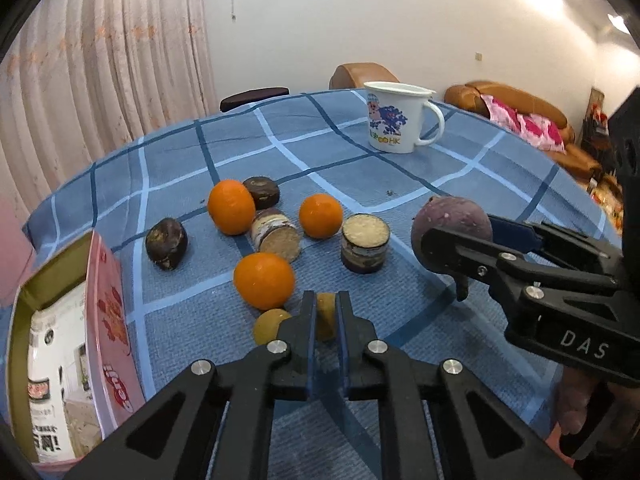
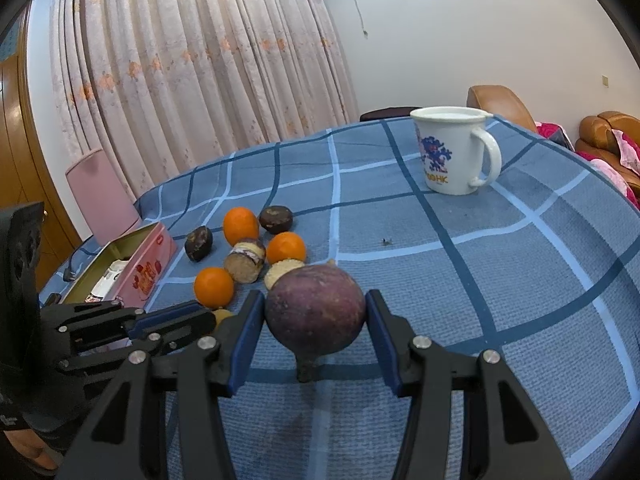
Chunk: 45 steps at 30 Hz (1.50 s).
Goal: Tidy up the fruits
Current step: 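Grasp a yellow-green lime with the left tool while the right tool holds the passion fruit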
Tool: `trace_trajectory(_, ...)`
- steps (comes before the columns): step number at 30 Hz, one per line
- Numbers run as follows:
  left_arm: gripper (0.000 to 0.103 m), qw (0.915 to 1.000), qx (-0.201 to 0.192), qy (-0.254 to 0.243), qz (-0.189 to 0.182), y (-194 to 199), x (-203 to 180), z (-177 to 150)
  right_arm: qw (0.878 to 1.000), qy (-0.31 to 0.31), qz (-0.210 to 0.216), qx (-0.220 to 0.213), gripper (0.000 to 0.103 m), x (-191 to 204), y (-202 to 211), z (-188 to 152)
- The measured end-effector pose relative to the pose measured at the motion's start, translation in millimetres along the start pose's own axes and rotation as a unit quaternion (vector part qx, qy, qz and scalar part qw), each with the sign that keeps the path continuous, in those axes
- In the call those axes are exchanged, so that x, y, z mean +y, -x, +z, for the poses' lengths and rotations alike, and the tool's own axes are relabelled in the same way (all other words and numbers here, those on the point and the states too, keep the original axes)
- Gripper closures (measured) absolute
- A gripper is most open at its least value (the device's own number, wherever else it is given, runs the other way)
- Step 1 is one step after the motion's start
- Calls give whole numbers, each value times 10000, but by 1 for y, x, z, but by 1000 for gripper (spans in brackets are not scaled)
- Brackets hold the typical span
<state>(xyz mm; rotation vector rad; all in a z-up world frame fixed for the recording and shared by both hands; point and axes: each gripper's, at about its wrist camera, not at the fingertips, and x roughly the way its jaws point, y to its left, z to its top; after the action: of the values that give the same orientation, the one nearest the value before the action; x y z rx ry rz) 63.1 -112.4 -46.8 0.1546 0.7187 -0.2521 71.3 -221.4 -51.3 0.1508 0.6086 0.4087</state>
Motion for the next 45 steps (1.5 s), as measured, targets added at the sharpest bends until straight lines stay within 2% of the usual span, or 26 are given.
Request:
trace_trajectory(1, 82, 9999, 43, -111, 98, -2, -4, 2, 10000, -14, 14, -9, 49, -1, 0, 0)
trace_trajectory(2, 65, 9997, 110, -170, 150, -5, -6, 2, 10000, -25, 21, -17, 49, -1, 1, 0)
trace_trajectory(4, 59, 9994, 198, -237, 164, -9, -9, 3, 10000, -57, 51, -36, 49, -2, 2, 0)
trace_trajectory(8, 59, 9991, 223, -294, 204, -11, -10, 4, 9999, -109, 99, -55, 49, -5, 2, 0)
trace_trajectory(10, 70, 9991, 172, -304, 231, -9, -9, 4, 9999, -101, 92, -65, 49, -5, 2, 0)
trace_trajectory(11, 82, 9990, 128, -331, 260, -7, -8, 4, 9999, -102, 96, -69, 49, -5, 3, 0)
trace_trajectory(12, 86, 9990, 100, -344, 260, -6, -6, 4, 9999, -106, 95, -72, 49, -5, 3, 0)
trace_trajectory(16, 88, 9999, 89, -95, 23, -3, 5, 1, 9999, -82, 87, -82, 49, -5, 3, 0)
trace_trajectory(18, 102, 10000, 19, 20, -38, 2, 11, 1, 9999, -73, 75, -92, 49, -5, 4, 0)
trace_trajectory(22, 102, 9997, -95, 189, -94, 9, 23, 1, 9999, -76, 77, -89, 49, -4, 3, 0)
trace_trajectory(27, 102, 9987, -242, 457, 24, 16, 42, -1, 9999, -72, 104, -94, 49, -4, 3, 1)
trace_trajectory(35, 101, 9984, 107, 554, -61, 5, 46, -9, 9997, -90, 184, -109, 49, -5, 3, 1)
trace_trajectory(40, 99, 9982, 114, 586, -35, 6, 46, -9, 9997, -80, 189, -117, 49, -4, 4, 0)
trace_trajectory(43, 92, 9976, 84, 692, -34, 8, 50, -9, 9997, -68, 200, -112, 49, -4, 4, 0)
trace_trajectory(44, 84, 9974, 53, 723, -50, 9, 50, -10, 9997, -67, 203, -113, 49, -3, 4, 0)
trace_trajectory(45, 71, 9971, 19, 753, -75, 11, 51, -10, 9997, -68, 204, -114, 49, -3, 4, 0)
